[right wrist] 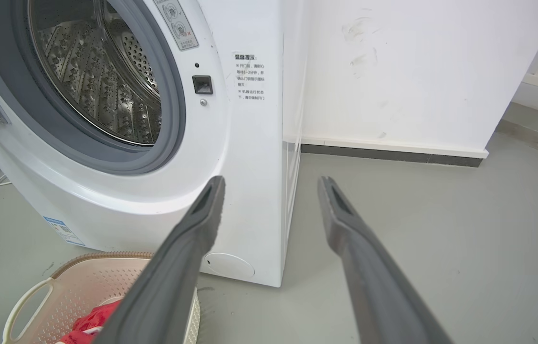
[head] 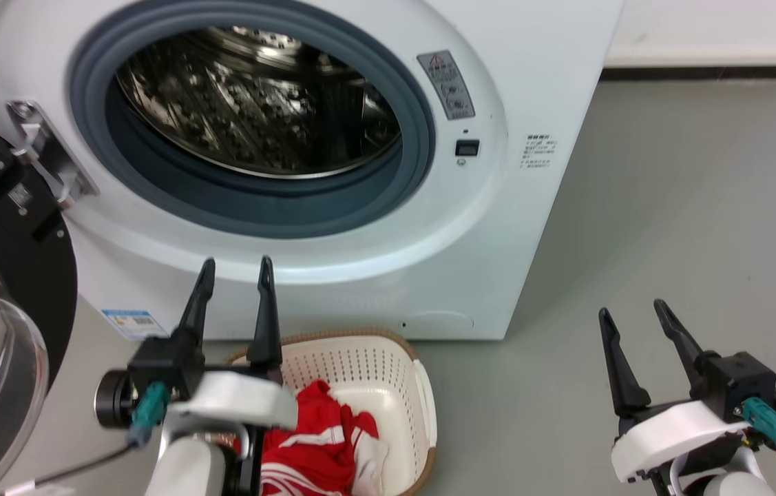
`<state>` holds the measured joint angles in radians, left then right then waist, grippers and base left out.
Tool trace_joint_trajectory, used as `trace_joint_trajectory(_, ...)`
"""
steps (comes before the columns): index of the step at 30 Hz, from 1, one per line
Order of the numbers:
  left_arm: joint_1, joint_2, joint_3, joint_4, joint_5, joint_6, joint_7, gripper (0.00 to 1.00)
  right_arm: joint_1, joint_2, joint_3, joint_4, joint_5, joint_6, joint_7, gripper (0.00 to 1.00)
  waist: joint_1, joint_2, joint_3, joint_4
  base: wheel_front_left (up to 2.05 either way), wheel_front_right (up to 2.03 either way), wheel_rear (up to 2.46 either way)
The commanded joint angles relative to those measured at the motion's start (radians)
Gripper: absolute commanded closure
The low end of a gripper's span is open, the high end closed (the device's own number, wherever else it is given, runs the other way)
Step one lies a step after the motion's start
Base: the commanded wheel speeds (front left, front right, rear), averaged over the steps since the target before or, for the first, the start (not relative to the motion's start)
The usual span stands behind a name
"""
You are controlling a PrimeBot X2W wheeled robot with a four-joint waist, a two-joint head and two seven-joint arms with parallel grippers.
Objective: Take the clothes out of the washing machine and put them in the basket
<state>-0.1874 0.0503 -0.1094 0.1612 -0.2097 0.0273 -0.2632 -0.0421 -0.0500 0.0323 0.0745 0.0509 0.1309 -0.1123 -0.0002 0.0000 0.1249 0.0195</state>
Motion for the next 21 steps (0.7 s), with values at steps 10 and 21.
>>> trace_joint_trajectory(10,0.189,0.047,0.022,-0.116,0.071,0.024,-0.002,0.0,0.084,0.0,-0.008,-0.059,-0.005,0.0,0.033,0.0,0.0002,0.0,-0.13,0.003,0.0,0.0,0.0)
trace_joint_trajectory(21,0.27,0.052,0.005,-0.138,0.068,0.029,-0.002,0.0,0.138,0.0,-0.008,-0.094,0.003,0.0,0.062,0.0,0.0002,0.0,-0.17,-0.003,0.0,0.0,0.0)
